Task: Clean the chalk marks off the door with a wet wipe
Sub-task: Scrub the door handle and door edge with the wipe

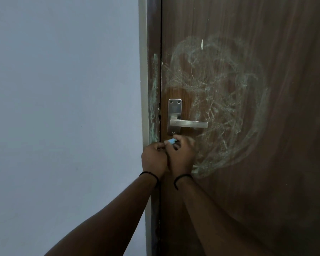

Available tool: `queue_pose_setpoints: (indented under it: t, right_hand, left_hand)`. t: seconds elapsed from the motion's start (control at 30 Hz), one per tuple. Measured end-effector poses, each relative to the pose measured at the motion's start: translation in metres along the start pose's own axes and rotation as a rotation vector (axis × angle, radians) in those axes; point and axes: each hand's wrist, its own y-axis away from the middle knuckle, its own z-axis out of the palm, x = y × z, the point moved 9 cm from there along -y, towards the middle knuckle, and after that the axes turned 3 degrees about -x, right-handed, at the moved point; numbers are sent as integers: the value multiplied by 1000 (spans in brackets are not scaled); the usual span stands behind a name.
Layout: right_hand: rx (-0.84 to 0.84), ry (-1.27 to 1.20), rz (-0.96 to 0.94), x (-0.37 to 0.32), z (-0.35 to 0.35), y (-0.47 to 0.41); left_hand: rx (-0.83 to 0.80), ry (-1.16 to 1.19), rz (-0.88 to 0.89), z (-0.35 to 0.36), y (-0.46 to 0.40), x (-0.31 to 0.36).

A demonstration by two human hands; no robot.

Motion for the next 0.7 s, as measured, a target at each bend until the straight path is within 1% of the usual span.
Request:
queue_pose_setpoints:
  t: [0.07, 0.13, 0.2, 0.3, 0.33, 0.37, 0.47, 0.53, 0.57, 0.63, 0.7]
  right_hand:
    - [-22, 48, -94, -8, 10, 1]
    - [21, 89, -128, -8, 5, -4]
    - [88, 74, -98, 0, -12, -14]
    - [232, -15, -11, 20, -45, -23]
    - [234, 1, -31, 20, -48, -23]
    - [189, 44, -75, 17, -42, -21]
    - [-50, 183, -242, 8, -8, -7]
    - [-108, 199, -295, 11, -4, -2]
    - [-81, 151, -272, 14, -10, -4]
    - [53, 43, -150, 21, -32, -14]
    - [146, 43, -78, 18, -41, -25]
  left_hand:
    - [40, -34, 11, -5, -2, 1]
    - [57, -22, -15, -7, -4, -1]
    - [59, -7, -14, -9, -6, -2]
    - [76, -2, 48, -10, -7, 3]
    - [87, 4, 76, -10, -6, 6]
    - [104, 18, 106, -10, -5, 11]
    - [193, 78, 228, -17, 0, 30]
    - [247, 79, 301, -26, 3, 41]
    - [259, 76, 323, -29, 3, 44]
    - [261, 66, 352, -33, 1, 48]
    - [256, 58, 370, -32, 0, 51]
